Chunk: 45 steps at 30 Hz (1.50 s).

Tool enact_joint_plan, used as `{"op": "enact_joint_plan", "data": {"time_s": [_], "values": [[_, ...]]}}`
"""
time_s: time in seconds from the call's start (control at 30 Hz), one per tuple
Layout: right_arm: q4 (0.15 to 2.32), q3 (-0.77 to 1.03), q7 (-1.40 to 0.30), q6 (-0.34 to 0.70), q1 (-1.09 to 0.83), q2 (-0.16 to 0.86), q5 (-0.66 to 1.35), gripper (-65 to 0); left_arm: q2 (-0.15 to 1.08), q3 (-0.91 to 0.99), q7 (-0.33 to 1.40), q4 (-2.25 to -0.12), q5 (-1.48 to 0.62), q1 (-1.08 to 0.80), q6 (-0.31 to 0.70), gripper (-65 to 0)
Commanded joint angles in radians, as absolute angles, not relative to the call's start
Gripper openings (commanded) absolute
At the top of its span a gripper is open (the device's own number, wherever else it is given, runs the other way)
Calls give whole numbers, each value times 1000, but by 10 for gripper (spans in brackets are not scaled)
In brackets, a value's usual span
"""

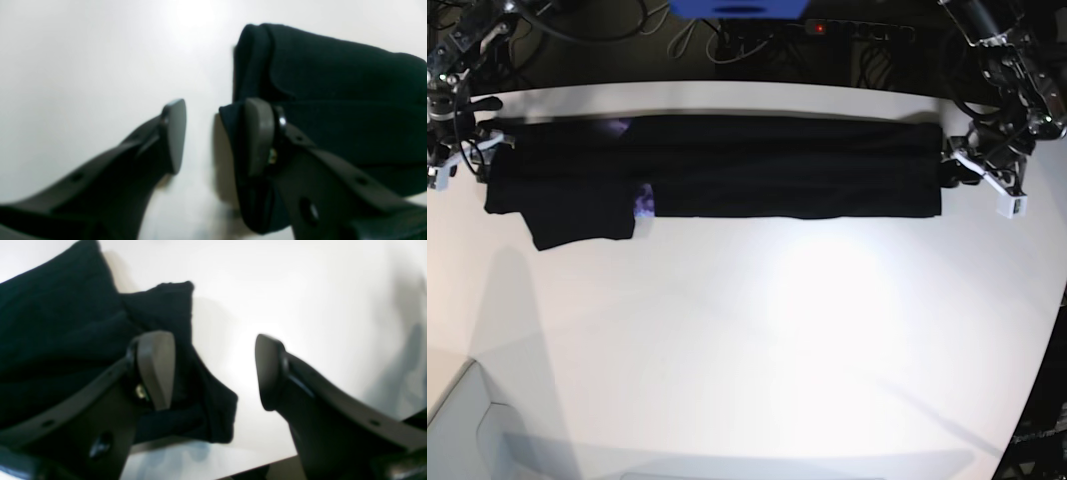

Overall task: Layout the t-shirt on the table in an organized manner, then fold the t-shirt properly
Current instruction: 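Regrasp the ends of the folded strip with both grippers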

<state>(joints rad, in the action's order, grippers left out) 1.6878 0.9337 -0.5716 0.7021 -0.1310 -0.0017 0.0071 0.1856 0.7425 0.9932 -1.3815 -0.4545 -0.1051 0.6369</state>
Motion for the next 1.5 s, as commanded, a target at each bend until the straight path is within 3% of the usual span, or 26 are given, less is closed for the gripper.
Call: {"op": "enact_joint_plan", "data": {"time_s": [0.0,0.3,0.63,0.9,1.2,1.3,1.43,1.47], "values": [[1710,940,-542,698,-120,13,21,-269,197,745,1030,-1385,-420,-110,631,-366],[1739,891,-550,698,16,13,16,-269,203,845,1041,-1483,-521,-108,698,-363],[1508,668,-550,698,84,56,15,-269,202,846,1041,-1514,-524,-110,698,-362],[1300,651,-550,698,160,101,15,-269,202,843,1041,-1514,-524,-110,698,-363],[1270,653,-549,698,160,105,15,-276,202,837,1041,-1514,-527,-110,698,-363],[1270,651,-549,698,162,97,15,-355,200,837,1041,-1514,-529,-108,698,-364],[1273,651,-550,698,163,97,15,-616,200,837,1041,-1514,-532,-108,698,-365],[1279,651,-550,698,160,96,15,-650,200,837,1041,-1514,-532,-108,698,-365]]}}
